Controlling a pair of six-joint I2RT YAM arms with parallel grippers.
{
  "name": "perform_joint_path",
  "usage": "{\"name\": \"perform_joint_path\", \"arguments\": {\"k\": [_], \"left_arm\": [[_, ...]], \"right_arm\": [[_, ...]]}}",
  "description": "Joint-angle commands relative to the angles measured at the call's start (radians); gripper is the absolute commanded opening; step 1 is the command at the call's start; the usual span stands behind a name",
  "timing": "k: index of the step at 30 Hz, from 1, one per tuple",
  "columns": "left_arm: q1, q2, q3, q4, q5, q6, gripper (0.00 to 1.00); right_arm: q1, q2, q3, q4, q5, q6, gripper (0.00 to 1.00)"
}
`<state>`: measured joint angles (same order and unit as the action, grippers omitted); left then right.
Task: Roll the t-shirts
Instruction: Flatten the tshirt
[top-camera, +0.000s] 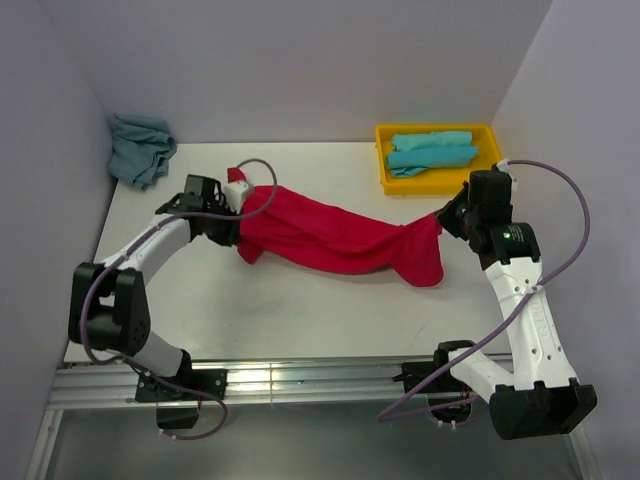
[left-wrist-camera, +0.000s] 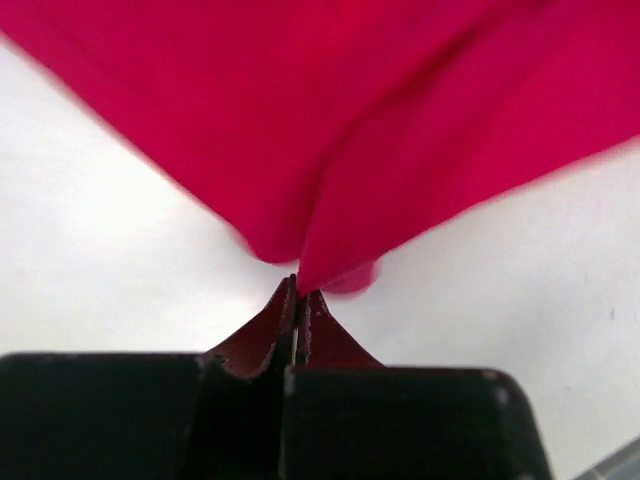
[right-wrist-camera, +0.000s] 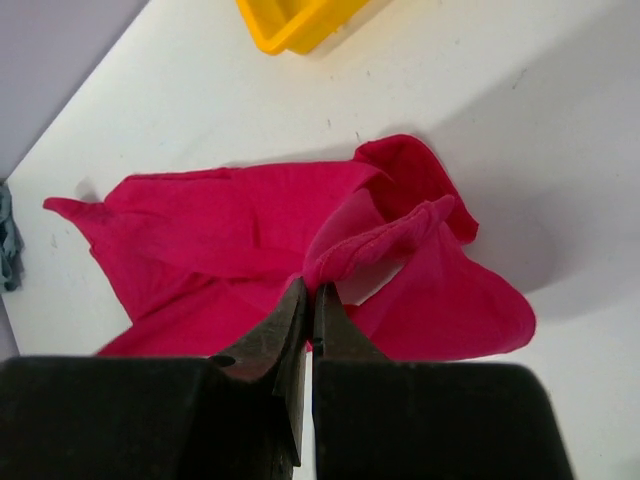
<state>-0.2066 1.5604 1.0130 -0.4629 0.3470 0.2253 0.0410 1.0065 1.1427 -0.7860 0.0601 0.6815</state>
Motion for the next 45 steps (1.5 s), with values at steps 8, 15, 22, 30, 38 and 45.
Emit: {"name": "perform_joint_path", "arguments": {"k": [8,15,22,30,38,45], "left_arm": [[0.174,-0.221,0.377,-0.094,-0.266,0.005,0.0],[0.251,-0.371,0.467,-0.026,-0.341,-0.033,0.0],[0.268,-0.494,0.513,-0.022,-0.407,-0.095,0.0],[0.268,-0.595,0.641,-0.086,-0.424,-0.13,0.0],[0.268,-0.579,0.743,-0.108,-0.436,-0.139,0.0],[0.268,-0.484,0.76,-0.118,-0.415,-0.124,0.0]], "right_arm": [[-0.027,0.015,0.216,-0.019,-0.055,-0.077,0.0],[-0.033,0.007,0.318,-0.024,-0.157,-0.088,0.0],[-0.033,-0.052,0.347,-0.013,-0.27,-0.082,0.0],[-0.033,-0.127,0.459,-0.047,-0.329,-0.074,0.0],[-0.033,-0.137,0.575,-0.041,-0.348,-0.071,0.0],[-0.033,-0.06,0.562,0.051,-0.399,-0.056,0.0]]}}
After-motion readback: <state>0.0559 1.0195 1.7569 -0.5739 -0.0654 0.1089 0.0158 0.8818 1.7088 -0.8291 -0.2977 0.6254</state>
